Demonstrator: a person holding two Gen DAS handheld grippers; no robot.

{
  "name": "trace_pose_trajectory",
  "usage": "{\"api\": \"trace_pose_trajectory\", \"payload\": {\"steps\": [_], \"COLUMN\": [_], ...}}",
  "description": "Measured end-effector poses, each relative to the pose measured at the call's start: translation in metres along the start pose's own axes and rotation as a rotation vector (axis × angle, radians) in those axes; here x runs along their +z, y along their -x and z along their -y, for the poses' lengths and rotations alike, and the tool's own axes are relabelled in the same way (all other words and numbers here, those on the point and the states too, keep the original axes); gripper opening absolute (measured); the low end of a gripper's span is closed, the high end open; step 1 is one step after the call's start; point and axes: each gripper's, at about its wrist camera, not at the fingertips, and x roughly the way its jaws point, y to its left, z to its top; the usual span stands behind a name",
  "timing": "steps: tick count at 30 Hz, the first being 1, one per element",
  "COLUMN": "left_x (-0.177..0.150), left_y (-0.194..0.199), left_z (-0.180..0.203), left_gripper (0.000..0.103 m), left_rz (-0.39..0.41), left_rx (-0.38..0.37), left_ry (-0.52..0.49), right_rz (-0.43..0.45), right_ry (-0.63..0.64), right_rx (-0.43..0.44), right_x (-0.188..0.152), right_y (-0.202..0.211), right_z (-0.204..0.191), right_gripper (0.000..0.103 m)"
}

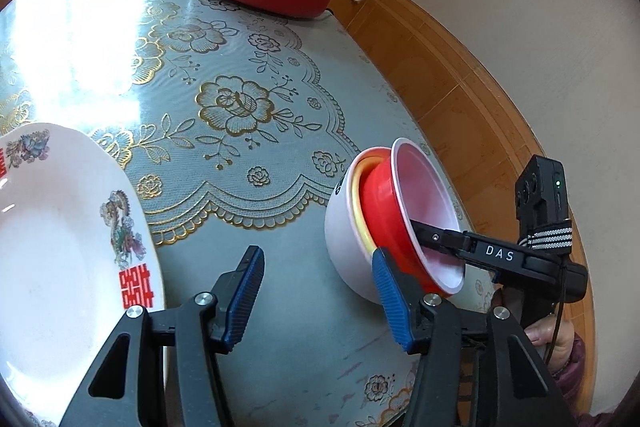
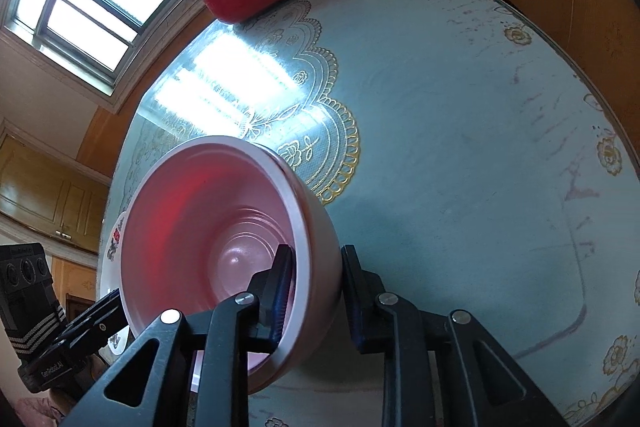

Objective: Organize plates and bowls
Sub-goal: 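Lift the nested bowls off the table with the right tool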

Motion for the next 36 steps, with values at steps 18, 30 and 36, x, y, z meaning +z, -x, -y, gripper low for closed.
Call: {"api": "trace_pose_trajectory", "payload": {"steps": [18,30,36], "left_x": [0.005,-0.003,-0.004], "left_y": [-0.012,-0.009,-0.008], "left_z": [0.015,0.024,0.014], "left_gripper": [0.029,0.029,0.048], "left_rz": [0.053,0.083,0.049], "left_rx": [-0.087,-0.078,-0.084], "left_ry": [-0.069,-0.128,-0.115], "right_rz": [0.004,0.014,0.011], "right_ry": [0.007,0.021,0.014], "right_rx": [0.019,-0.017,-0.024], "right_x": [0.005,0.0,-0.003], "right_y": [0.005,0.012,0.014], "right_z": [0.011,0.01,0.011], "right_gripper": [0.026,0.023,0.023]}}
